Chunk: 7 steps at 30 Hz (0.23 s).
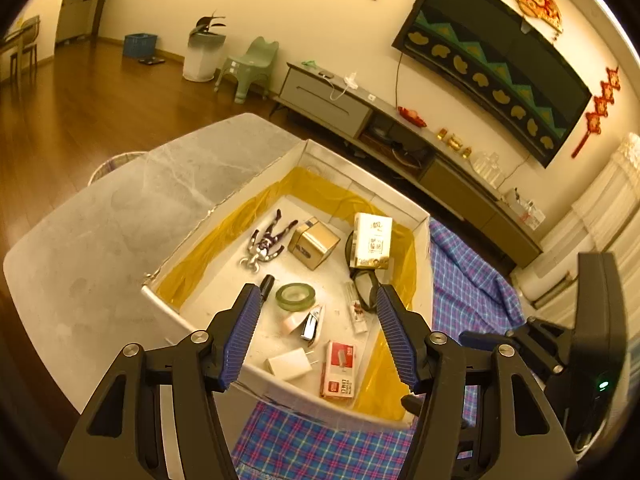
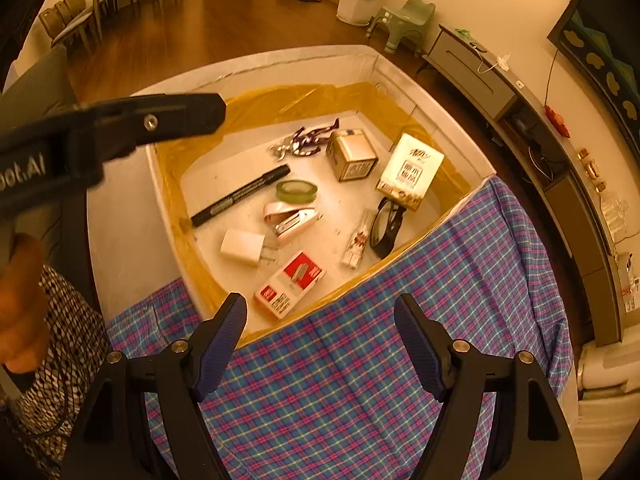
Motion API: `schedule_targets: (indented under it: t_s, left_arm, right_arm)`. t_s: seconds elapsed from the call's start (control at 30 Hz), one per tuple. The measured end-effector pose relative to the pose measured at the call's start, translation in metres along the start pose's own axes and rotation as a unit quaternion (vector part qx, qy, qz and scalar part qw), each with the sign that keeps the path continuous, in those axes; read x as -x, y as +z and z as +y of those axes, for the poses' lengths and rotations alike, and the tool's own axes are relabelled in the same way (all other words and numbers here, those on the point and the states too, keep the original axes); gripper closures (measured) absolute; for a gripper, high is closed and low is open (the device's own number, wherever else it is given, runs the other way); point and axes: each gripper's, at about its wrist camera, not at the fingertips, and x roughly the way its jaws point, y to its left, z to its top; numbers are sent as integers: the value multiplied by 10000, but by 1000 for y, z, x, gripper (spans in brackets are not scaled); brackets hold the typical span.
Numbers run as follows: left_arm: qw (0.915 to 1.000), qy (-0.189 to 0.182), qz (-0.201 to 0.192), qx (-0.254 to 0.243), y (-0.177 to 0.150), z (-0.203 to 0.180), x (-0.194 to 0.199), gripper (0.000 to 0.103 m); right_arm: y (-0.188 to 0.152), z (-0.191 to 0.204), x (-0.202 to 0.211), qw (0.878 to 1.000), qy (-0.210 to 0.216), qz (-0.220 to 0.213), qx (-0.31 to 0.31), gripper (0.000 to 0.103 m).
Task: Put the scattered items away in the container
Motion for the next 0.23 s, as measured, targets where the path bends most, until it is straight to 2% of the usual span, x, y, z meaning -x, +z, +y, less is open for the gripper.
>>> schedule_targets:
  t_s: [0.23]
  left_arm:
    - [9997, 70, -86, -198, -1, -9, 7, 40]
  right_arm:
    - [-5, 9, -2, 10000, -42, 54, 65, 26]
